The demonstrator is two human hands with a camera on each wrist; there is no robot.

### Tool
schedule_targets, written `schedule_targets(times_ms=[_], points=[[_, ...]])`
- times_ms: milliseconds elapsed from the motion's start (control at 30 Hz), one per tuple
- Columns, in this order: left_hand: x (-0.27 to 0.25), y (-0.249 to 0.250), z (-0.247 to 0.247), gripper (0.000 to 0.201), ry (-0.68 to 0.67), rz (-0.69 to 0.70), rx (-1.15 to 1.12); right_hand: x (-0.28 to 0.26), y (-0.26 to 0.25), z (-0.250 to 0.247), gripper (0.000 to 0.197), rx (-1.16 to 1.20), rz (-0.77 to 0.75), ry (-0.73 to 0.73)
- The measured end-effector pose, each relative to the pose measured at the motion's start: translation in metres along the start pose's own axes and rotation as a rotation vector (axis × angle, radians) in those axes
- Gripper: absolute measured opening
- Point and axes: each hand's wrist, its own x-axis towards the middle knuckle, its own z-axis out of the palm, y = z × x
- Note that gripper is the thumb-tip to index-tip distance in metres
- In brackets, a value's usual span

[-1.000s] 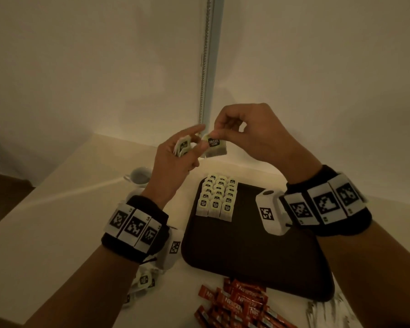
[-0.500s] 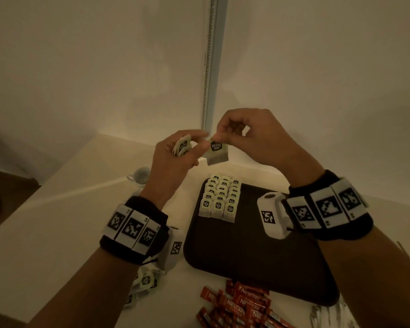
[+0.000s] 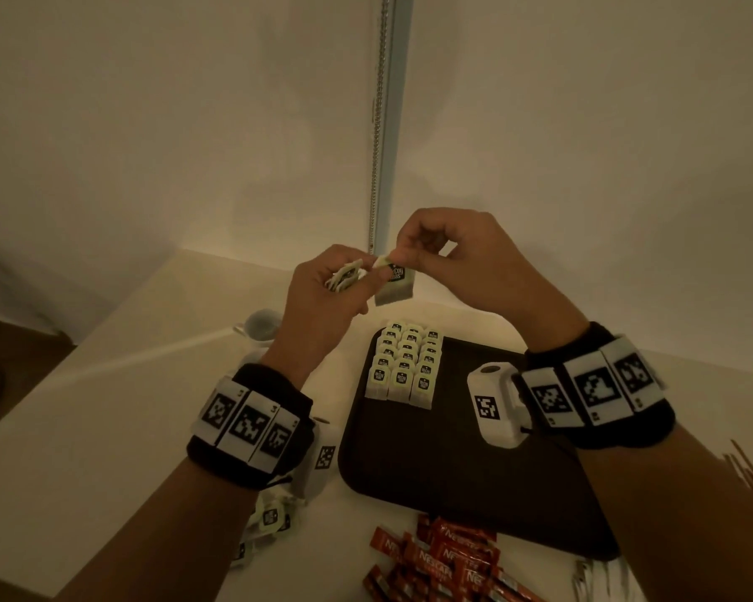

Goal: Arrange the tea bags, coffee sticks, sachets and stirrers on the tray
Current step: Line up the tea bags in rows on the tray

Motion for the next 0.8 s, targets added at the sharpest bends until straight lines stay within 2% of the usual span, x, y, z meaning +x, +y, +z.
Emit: schedule_targets(times_ms=[100, 267, 333, 433, 500, 600, 800], points=[[0.001, -0.001, 0.000, 0.019, 0.051, -0.050, -0.033, -0.001, 0.000, 0.001, 0.008, 0.008, -0.001, 0.007], [-0.002, 0.002, -0.001, 0.010, 0.023, 0.027, -0.011, -0.001, 0.000, 0.000, 0.008, -0.001, -0.017, 0.012], [-0.003, -0.001, 0.000, 0.018, 0.055, 0.052, 0.014, -0.001, 0.000, 0.001, 0.008, 0.001, -0.020, 0.014], [-0.004, -0.003, -0.002, 0.018, 0.057, 0.037, -0.006, -0.002, 0.000, 0.002, 0.009, -0.008, -0.019, 0.023], [-0.005, -0.003, -0.002, 0.029, 0.049, 0.018, -0.025, -0.002, -0.001, 0.001, 0.009, -0.013, -0.014, 0.031], [-0.007, -0.005, 0.000, 0.016, 0.065, 0.056, 0.004, -0.001, -0.001, 0.001, 0.009, -0.027, -0.012, 0.036], [-0.009, -0.008, 0.002, 0.023, 0.055, 0.080, 0.010, 0.000, -0.001, 0.003, 0.010, -0.051, -0.020, 0.080]])
